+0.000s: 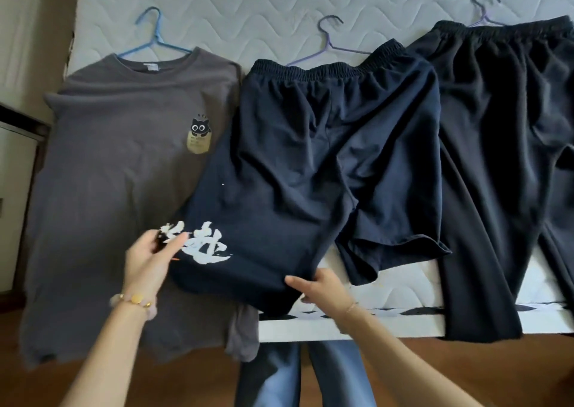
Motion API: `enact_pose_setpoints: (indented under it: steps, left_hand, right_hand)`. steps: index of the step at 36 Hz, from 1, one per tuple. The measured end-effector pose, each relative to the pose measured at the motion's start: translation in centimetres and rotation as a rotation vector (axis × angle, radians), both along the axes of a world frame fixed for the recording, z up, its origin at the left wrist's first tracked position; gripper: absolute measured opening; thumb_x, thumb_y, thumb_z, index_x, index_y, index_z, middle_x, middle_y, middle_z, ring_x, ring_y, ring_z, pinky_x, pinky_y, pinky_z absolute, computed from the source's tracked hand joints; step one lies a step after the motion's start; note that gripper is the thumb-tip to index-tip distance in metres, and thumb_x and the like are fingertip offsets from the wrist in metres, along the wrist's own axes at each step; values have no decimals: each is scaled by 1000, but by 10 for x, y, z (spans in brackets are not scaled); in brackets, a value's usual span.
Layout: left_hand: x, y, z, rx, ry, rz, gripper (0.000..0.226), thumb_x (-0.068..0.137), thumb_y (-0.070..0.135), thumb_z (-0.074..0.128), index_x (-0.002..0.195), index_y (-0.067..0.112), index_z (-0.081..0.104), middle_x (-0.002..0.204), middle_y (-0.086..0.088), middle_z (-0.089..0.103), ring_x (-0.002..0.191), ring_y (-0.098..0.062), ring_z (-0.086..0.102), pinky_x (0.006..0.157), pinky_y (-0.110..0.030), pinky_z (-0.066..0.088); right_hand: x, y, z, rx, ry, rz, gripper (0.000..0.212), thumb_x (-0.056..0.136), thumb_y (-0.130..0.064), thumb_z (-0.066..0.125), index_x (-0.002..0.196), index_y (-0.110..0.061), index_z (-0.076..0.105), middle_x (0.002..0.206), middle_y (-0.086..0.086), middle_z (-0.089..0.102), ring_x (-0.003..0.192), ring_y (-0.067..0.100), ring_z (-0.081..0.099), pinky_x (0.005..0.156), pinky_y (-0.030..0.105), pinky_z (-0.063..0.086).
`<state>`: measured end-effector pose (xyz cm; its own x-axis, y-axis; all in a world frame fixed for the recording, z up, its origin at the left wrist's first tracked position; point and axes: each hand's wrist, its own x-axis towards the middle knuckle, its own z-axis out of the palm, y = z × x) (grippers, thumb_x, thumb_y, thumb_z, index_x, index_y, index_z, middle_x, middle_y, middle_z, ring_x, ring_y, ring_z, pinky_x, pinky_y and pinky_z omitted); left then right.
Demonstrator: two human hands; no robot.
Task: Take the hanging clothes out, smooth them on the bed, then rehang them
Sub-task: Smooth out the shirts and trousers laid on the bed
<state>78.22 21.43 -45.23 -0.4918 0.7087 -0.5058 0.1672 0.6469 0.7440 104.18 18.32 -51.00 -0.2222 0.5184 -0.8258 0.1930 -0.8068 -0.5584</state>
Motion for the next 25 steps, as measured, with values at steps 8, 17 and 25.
enact_pose_setpoints:
  steps: [8,17,25]
  left_hand:
    - [-70,-3,-64,-313,284,-72,25,82,23,70,101,7,64,102,-14,67,90,-24,58,79,-30,43]
    - [-99,0,-76,-273,-155,15,11,86,20,66,94,14,69,96,-3,70,94,-16,60,87,-32,44]
    - [-148,28,-33,58,-267,254,20,89,19,62,69,20,61,63,10,71,59,-2,65,56,-14,54]
  right_hand:
    - [-57,-17,-20,-87,62,-242,36,88,-18,64,119,-22,47,103,-17,57,93,-3,55,69,12,45]
    - [-82,-24,-26,-112,2,-206,25,86,-15,65,110,-16,61,106,-1,67,91,11,64,71,17,52]
    - [-141,-26,-12,-155,227,-269,22,88,-34,62,90,-12,63,70,1,60,50,8,54,56,19,48]
